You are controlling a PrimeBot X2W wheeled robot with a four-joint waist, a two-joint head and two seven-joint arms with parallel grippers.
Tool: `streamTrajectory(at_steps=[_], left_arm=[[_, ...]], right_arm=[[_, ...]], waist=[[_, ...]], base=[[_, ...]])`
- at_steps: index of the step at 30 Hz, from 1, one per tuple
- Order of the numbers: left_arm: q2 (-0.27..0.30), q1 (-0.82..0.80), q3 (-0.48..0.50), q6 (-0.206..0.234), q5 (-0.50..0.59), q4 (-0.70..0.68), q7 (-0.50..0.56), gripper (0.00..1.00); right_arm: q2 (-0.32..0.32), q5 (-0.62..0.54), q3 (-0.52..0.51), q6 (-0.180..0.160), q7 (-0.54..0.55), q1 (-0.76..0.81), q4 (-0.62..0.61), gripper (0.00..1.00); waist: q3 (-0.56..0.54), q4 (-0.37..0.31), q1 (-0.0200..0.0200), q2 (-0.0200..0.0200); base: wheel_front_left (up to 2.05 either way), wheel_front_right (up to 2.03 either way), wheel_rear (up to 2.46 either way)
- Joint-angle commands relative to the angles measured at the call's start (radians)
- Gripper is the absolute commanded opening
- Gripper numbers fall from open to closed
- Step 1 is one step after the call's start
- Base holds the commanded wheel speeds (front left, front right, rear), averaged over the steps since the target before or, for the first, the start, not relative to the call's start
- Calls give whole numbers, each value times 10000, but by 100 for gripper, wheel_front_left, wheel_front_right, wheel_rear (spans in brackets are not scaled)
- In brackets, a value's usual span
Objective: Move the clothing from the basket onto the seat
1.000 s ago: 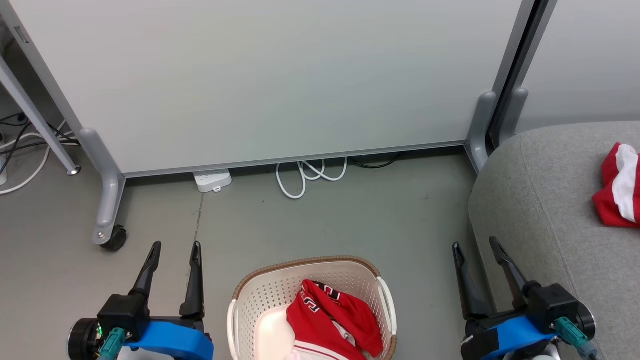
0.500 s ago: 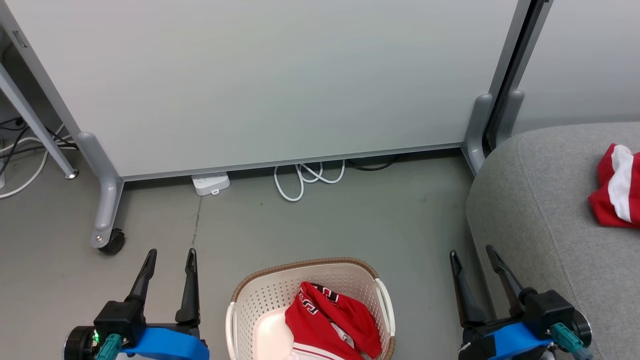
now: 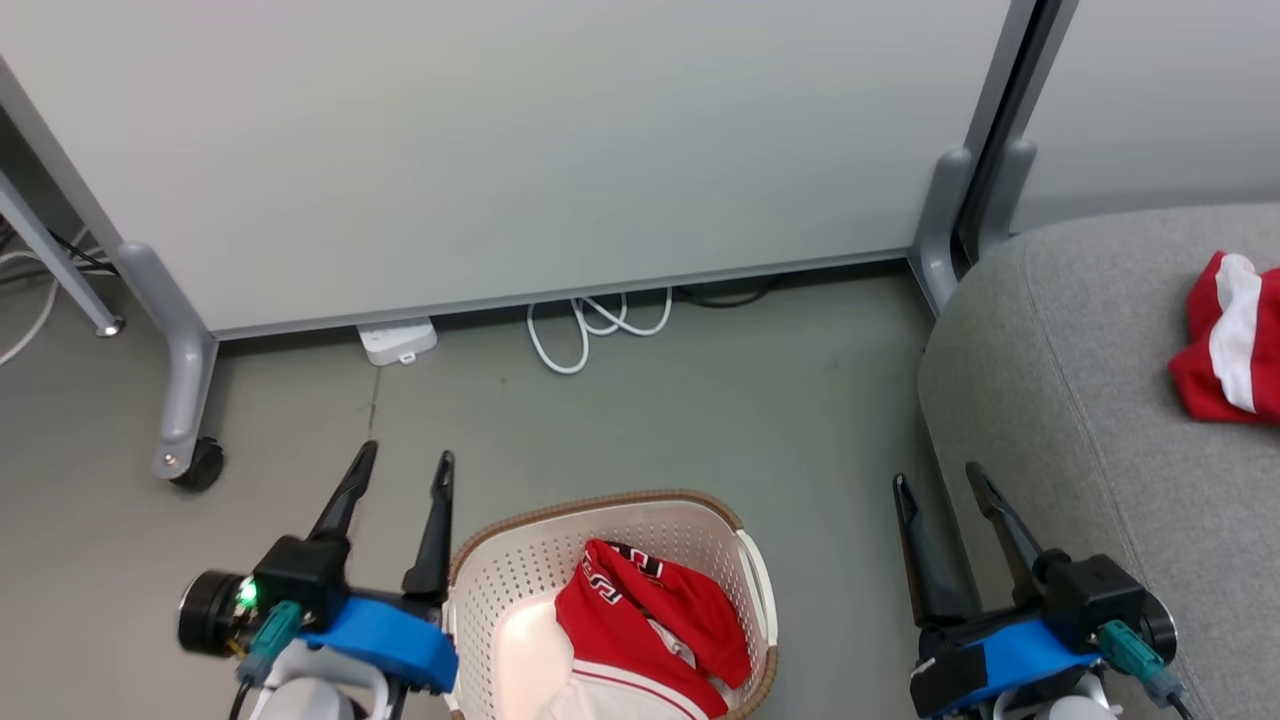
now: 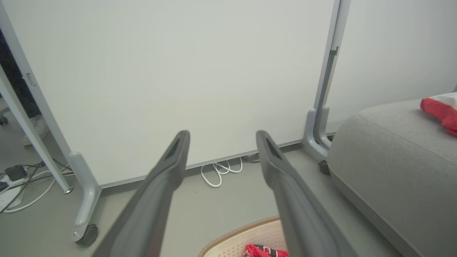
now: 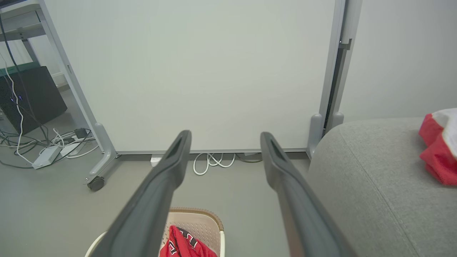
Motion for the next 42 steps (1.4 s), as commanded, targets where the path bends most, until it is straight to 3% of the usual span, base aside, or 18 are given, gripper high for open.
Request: streamTrajectory(at_steps=[1, 14, 26, 42], left_arm=[[85, -312, -180, -82, 110, 176, -30, 100], [537, -2801, -2124, -313, 222, 2424, -30, 100], [908, -4891, -3985, -306, -654, 4997, -30, 100], [1082, -6874, -5591, -298, -1636, 7548, -31, 100]], right_arm=[[22, -3, -29, -7, -6, -183, -61, 100], [18, -197, -331, -7, -6, -1392, -466, 100], [19, -76, -329, -5, -6, -2696, -959, 100], [20, 45, -191, -5, -6, -3878, -1459, 100]], waist=[[243, -161, 0, 0], [2278, -1046, 0, 0], [4410, -1767, 0, 0], [6704, -2190, 0, 0]], base=[[0, 0, 0], [0, 0, 0], [0, 0, 0], [0, 0, 0]])
